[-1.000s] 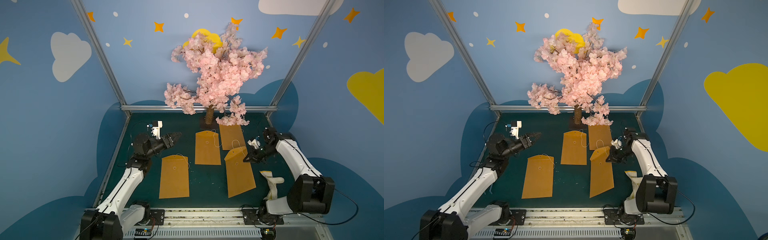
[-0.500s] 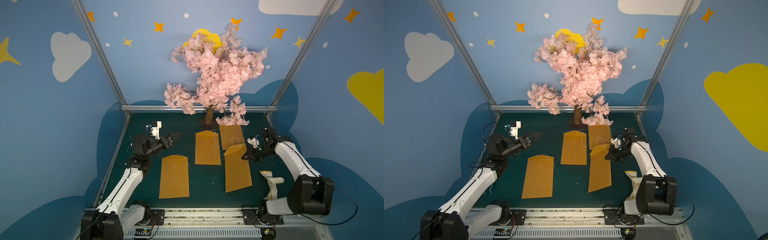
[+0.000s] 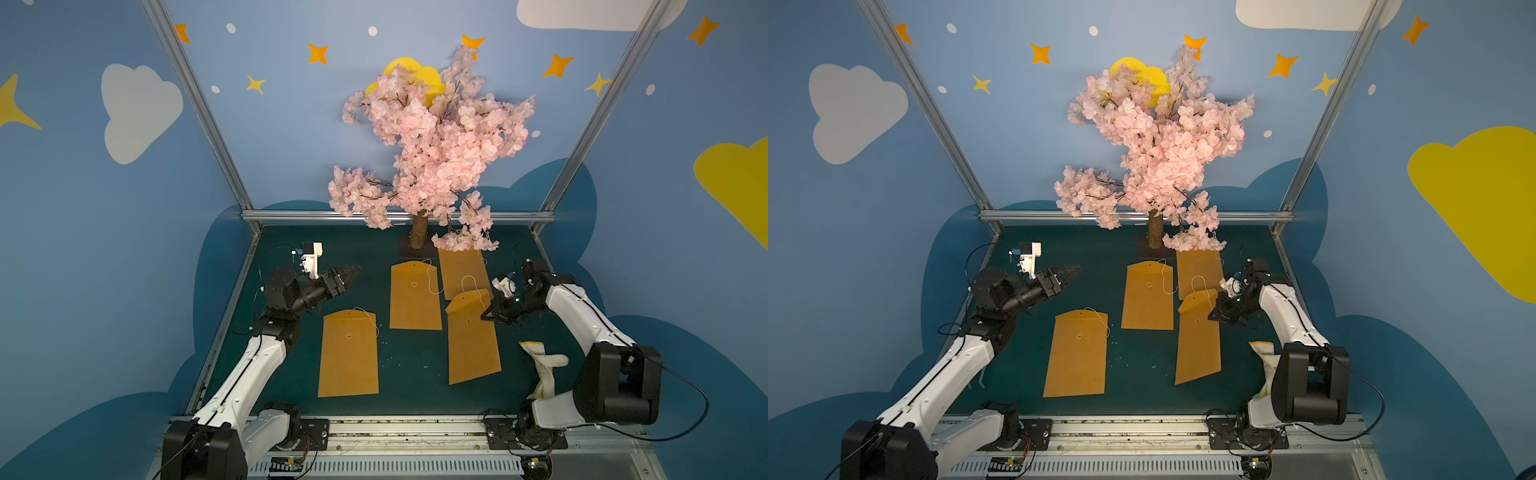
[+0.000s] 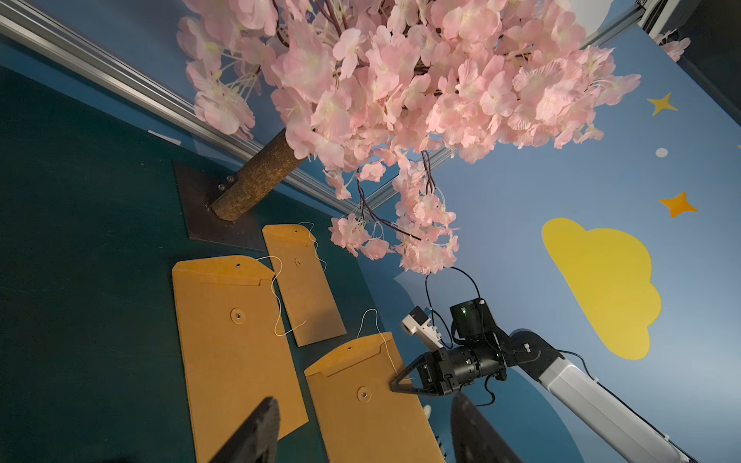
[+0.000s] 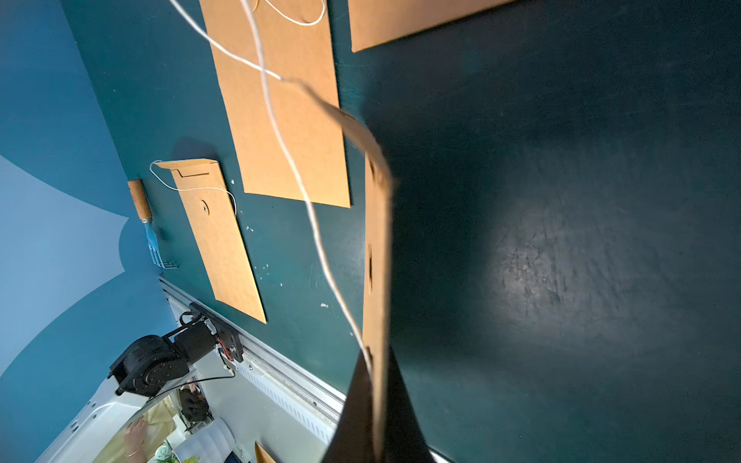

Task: Open the file bag
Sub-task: Place the file bag at the center of the board.

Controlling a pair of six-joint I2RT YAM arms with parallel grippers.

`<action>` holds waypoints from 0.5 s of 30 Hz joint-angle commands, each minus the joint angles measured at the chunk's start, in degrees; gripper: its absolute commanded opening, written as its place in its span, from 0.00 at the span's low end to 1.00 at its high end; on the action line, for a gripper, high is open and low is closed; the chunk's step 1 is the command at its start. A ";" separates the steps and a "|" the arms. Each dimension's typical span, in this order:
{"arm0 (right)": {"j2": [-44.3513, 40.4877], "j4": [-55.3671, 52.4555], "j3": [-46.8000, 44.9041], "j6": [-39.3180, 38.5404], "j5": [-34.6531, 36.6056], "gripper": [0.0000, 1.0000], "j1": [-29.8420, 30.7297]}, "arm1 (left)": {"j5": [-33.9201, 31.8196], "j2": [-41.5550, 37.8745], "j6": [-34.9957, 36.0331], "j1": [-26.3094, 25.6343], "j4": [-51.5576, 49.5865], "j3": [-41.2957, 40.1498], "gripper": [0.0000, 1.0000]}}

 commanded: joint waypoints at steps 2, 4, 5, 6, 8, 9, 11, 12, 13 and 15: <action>0.98 -1.12 0.49 -1.48 0.11 0.02 0.41 | 0.59 -0.11 0.84 0.34 -0.02 -0.29 0.67; 1.05 -1.93 0.84 -1.92 0.99 0.05 0.30 | 0.86 0.09 0.84 0.35 0.23 -0.26 0.67; 1.05 -2.14 0.80 -2.04 1.18 0.06 0.39 | 0.82 0.09 0.76 0.38 0.19 -0.27 0.67; 1.05 -2.21 0.64 -2.07 1.35 0.07 0.30 | 0.87 0.05 0.71 0.35 0.33 -0.27 0.67; 1.29 -2.25 0.33 -2.34 1.58 0.10 0.24 | 0.90 0.09 0.72 0.37 0.33 -0.33 0.67; 1.54 -2.32 0.19 -2.42 1.79 0.11 0.26 | 0.90 0.12 0.72 0.38 0.34 -0.35 0.67; 2.07 -2.47 0.09 -2.63 2.18 0.12 0.26 | 0.95 0.18 0.78 0.31 0.42 -0.36 0.68; 2.18 -2.54 0.09 -2.72 2.28 0.13 0.25 | 0.96 0.27 0.74 0.42 0.37 -0.38 0.67; 2.19 -2.51 0.00 -2.77 2.39 0.13 0.27 | 1.02 0.26 0.68 0.47 0.34 -0.27 0.67; 1.93 -2.70 -0.08 -2.84 3.04 0.16 0.33 | 1.00 0.27 0.68 0.46 0.24 -0.28 0.67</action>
